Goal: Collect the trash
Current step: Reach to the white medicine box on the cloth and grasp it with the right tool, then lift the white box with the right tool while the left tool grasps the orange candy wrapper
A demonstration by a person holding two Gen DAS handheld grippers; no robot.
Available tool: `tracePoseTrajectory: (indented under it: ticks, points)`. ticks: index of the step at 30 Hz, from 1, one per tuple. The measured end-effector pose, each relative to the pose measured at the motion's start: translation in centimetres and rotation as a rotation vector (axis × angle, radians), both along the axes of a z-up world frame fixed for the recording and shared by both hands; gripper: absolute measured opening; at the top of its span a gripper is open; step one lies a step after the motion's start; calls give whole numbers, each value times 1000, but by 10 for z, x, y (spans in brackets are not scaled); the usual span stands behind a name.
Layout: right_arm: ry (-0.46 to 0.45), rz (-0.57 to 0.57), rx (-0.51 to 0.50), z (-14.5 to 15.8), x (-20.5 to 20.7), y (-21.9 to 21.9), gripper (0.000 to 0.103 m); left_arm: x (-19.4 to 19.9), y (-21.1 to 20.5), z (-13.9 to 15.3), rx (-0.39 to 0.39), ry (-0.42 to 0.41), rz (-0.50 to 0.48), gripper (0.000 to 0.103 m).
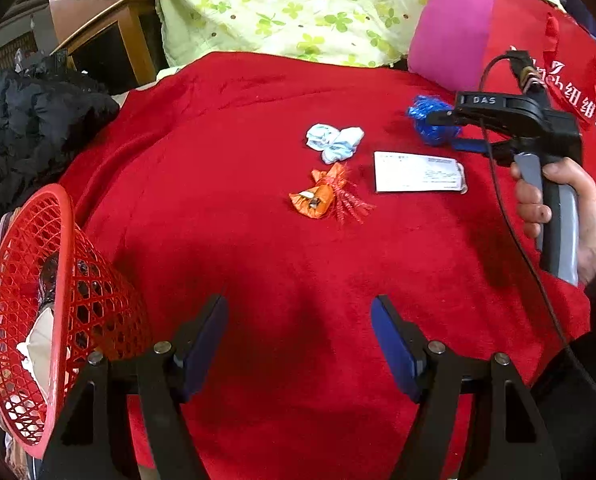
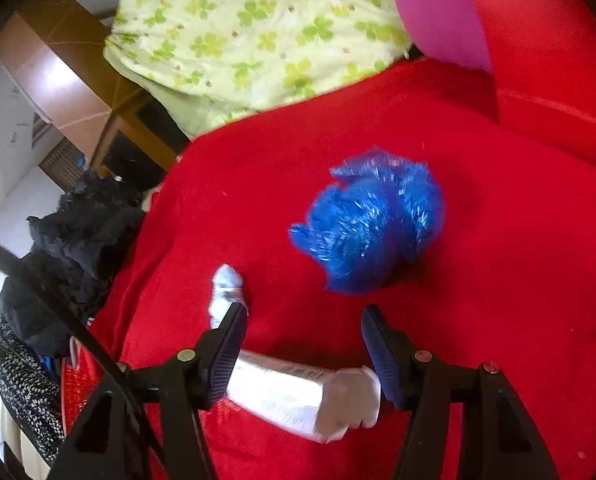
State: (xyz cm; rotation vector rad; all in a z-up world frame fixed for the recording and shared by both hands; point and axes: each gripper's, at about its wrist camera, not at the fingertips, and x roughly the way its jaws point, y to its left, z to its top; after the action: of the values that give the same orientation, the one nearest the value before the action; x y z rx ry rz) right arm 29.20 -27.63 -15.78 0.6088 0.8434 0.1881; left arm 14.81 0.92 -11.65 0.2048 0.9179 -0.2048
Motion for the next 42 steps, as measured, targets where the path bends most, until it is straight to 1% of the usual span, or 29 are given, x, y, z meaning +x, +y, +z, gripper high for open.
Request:
tracePoseTrajectory:
  ticks: [1, 3, 5, 6, 8, 10, 12, 13, 14, 15, 16, 17, 19, 23, 27, 29, 30, 31, 33, 35, 38, 42]
  points:
    - [20, 20, 12, -5, 4, 1, 63, 2, 1, -1, -1, 3, 3, 75]
    - [88, 104, 41, -16, 13, 10, 63, 5, 2, -4, -6, 11, 11, 75]
    - [126, 183, 18, -16, 10, 22, 64, 7, 4, -5, -13, 15, 19, 75]
    - [131, 228, 10, -12, 7, 27, 64, 9, 5, -6, -17, 14, 24, 75]
    - [123, 324, 26, -4, -5, 36, 64, 12, 6, -7, -19, 16, 33, 75]
    - [101, 357, 18, 2, -18, 44, 64, 17, 6, -9, -21, 22, 40, 75]
    - [74, 352, -70, 6, -23, 56, 64, 23, 4, -11, -18, 26, 41, 75]
    - [58, 348, -138, 7, -24, 63, 64, 24, 3, -11, -13, 26, 40, 75]
    - [31, 348, -233, 8, -25, 73, 64, 26, 1, -12, -6, 26, 36, 75]
    - [12, 356, -283, 9, -26, 78, 64, 28, -1, -11, 2, 25, 30, 75]
    - [-3, 378, -332, 8, -26, 86, 64, 29, -2, -11, 9, 22, 27, 75]
    - [7, 413, -357, 5, -25, 93, 64, 30, -3, -10, 15, 18, 25, 75]
    - [43, 460, -342, 1, -23, 100, 64, 33, -4, -9, 29, 14, 25, 75]
    - [30, 518, -256, 4, -29, 98, 64, 36, -2, -7, 31, 4, 36, 75]
    - [73, 562, -272, -11, -34, 105, 64, 39, 0, -11, 20, 22, 54, 75]
    - [69, 553, -318, -16, -40, 110, 62, 41, -2, -12, 23, 28, 50, 75]
    - [56, 551, -338, -16, -43, 114, 55, 42, -4, -12, 23, 28, 44, 75]
    - [39, 548, -360, -14, -47, 116, 52, 45, -7, -12, 24, 25, 38, 75]
    - [35, 511, -379, -11, -51, 113, 50, 52, -13, -11, 25, 19, 27, 75]
    - [44, 450, -380, -9, -52, 102, 50, 63, -19, -10, 18, 17, 21, 75]
    - [40, 326, -335, 0, -50, 71, 50, 80, -28, -10, -6, 21, 4, 75]
    - [12, 156, -264, 11, -48, 34, 50, 106, -50, -20, -20, 36, -53, 75]
